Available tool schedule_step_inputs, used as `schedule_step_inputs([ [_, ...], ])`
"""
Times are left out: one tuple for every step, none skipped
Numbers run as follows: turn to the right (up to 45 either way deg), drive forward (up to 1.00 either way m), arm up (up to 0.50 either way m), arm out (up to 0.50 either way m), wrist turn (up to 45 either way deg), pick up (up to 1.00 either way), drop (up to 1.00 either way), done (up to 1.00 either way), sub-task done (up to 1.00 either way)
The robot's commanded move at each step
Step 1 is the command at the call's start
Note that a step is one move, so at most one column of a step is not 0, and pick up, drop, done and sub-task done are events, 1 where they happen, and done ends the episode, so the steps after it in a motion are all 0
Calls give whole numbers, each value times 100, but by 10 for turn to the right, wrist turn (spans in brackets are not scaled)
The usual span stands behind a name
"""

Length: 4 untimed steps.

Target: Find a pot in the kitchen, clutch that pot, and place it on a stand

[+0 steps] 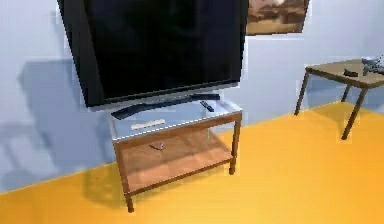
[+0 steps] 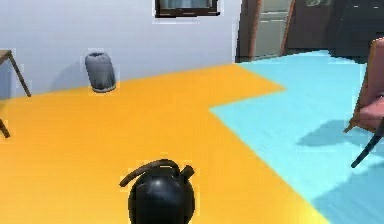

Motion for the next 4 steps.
schedule_step_inputs([
  [0,100,0,0,0,0,0,0,0],
  [450,0,0,0,0,0,0,0,0],
  [150,0,0,0,0,0,0,0,0],
  [-450,0,0,0,0,0,0,0,0],
])
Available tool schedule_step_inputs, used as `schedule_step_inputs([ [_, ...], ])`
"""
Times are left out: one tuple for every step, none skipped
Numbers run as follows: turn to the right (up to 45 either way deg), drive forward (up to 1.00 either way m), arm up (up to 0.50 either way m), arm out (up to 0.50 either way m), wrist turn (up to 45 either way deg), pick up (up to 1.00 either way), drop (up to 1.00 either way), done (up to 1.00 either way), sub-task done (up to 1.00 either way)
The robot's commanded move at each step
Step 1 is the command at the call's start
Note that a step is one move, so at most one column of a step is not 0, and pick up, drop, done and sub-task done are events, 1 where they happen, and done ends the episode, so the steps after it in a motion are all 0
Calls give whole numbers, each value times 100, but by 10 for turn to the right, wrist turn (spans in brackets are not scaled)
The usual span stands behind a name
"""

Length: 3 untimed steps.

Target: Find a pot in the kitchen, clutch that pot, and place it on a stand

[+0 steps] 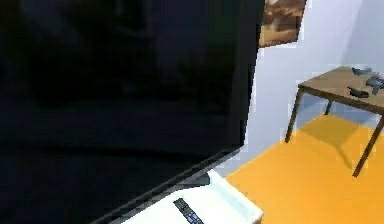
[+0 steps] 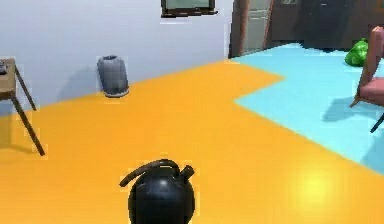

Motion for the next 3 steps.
schedule_step_inputs([
  [-120,0,0,0,0,0,0,0,0],
  [-30,0,0,0,0,0,0,0,0],
  [450,0,0,0,0,0,0,0,0],
])
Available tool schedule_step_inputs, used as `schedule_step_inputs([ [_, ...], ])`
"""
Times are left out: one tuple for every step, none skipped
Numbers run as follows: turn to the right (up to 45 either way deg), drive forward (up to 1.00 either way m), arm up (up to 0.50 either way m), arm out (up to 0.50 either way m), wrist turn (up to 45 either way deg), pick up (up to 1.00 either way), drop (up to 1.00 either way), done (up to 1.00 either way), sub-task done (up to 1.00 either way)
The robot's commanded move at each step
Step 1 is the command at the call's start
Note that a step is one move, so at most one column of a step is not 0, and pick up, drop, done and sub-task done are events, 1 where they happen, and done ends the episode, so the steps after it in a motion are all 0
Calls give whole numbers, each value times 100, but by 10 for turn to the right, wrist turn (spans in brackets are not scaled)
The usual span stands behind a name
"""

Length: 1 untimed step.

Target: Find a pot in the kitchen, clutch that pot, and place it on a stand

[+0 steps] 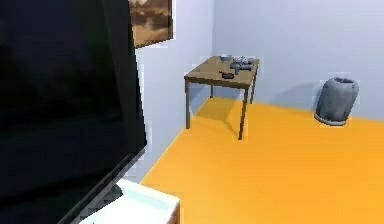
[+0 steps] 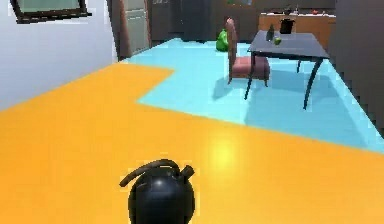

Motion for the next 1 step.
schedule_step_inputs([
  [60,0,0,0,0,0,0,0,0],
])
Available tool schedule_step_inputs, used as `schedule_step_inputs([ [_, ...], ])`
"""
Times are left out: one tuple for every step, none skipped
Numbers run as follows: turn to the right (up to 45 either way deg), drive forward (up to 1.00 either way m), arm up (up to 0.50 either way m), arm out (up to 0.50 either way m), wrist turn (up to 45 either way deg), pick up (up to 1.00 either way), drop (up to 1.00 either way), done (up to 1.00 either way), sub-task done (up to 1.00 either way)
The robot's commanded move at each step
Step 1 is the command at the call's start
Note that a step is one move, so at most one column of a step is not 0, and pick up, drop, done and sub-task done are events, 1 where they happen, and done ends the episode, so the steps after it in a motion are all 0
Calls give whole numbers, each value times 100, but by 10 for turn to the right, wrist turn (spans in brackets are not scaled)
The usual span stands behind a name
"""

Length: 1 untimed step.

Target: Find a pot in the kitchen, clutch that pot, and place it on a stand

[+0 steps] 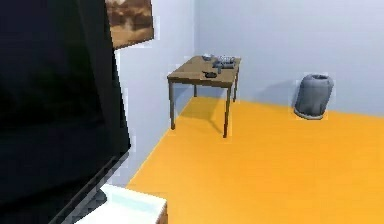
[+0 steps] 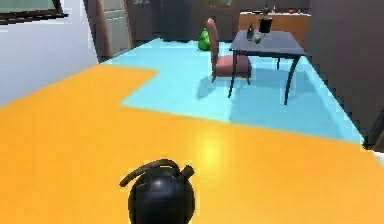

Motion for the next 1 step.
schedule_step_inputs([
  [30,0,0,0,0,0,0,0,0],
])
